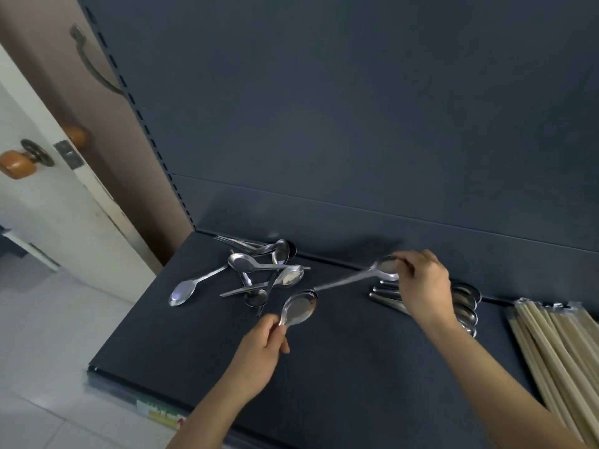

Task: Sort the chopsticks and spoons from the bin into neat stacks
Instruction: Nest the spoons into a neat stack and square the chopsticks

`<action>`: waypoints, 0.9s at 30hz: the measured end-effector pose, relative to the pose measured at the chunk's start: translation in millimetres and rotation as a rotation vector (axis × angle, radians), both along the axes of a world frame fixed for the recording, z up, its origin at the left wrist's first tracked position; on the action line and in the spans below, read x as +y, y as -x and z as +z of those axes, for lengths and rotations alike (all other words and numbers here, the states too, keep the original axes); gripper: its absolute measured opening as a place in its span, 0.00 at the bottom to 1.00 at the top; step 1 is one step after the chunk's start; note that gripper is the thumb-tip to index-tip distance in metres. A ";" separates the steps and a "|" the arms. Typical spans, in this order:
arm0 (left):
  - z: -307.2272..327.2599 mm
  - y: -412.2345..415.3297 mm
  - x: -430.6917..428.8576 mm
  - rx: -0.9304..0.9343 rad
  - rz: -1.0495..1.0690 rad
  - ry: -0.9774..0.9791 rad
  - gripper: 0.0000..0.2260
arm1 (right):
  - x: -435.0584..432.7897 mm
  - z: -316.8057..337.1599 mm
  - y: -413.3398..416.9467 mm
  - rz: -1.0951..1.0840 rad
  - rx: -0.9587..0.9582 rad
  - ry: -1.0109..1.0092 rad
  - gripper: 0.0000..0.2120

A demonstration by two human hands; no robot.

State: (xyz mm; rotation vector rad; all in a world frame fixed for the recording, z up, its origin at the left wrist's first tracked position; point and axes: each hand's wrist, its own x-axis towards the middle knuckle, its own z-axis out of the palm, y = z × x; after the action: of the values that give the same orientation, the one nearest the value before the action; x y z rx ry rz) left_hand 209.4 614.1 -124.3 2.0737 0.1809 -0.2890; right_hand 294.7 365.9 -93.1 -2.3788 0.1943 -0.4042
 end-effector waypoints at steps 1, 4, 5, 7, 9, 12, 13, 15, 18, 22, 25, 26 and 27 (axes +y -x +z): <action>-0.6 -2.4 0.5 0.005 0.018 0.036 0.08 | -3.0 6.5 3.0 0.033 -0.019 0.005 0.10; 0.7 -9.7 2.2 0.059 0.071 0.204 0.12 | 5.1 25.7 13.0 0.217 -0.054 -0.014 0.10; 2.8 -11.6 2.6 0.079 0.082 0.265 0.14 | 13.9 29.3 17.1 0.285 -0.060 -0.023 0.10; 7.8 -13.2 4.8 0.113 0.067 0.361 0.17 | 39.3 30.9 25.6 0.380 -0.066 -0.049 0.09; 13.3 -12.5 8.7 0.138 0.014 0.391 0.19 | 69.7 25.9 31.2 0.401 -0.071 -0.086 0.09; 16.7 -11.2 19.7 0.166 -0.075 0.456 0.17 | 111.9 12.0 35.6 0.309 -0.098 -0.101 0.10; 15.3 -11.9 25.2 0.163 -0.103 0.469 0.14 | 123.6 7.8 36.4 0.273 -0.099 -0.089 0.11; 11.8 -14.0 39.4 0.159 -0.133 0.467 0.08 | 144.4 1.1 36.2 0.231 -0.070 -0.045 0.12; 6.4 -18.4 66.6 0.164 -0.135 0.468 0.07 | 167.8 -0.6 32.0 0.251 0.015 -0.052 0.12; 5.0 -28.2 105.3 0.152 -0.063 0.465 0.07 | 177.0 -3.6 8.9 0.069 0.135 -0.079 0.13; 6.9 -35.6 131.0 0.146 -0.030 0.477 0.08 | 171.3 -19.4 -13.0 -0.127 0.359 -0.091 0.21; 7.5 -37.4 138.2 0.148 -0.030 0.473 0.08 | 170.6 -24.2 -18.2 -0.167 0.417 -0.110 0.21; 7.9 -39.0 144.4 0.149 -0.033 0.469 0.08 | 171.1 -27.3 -21.8 -0.200 0.461 -0.125 0.17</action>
State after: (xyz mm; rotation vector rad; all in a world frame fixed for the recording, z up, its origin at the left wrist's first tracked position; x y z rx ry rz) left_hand 248.4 758.5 -116.5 1.5929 0.1514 -0.4597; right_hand 316.4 537.0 -120.4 -2.3024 0.6521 0.0730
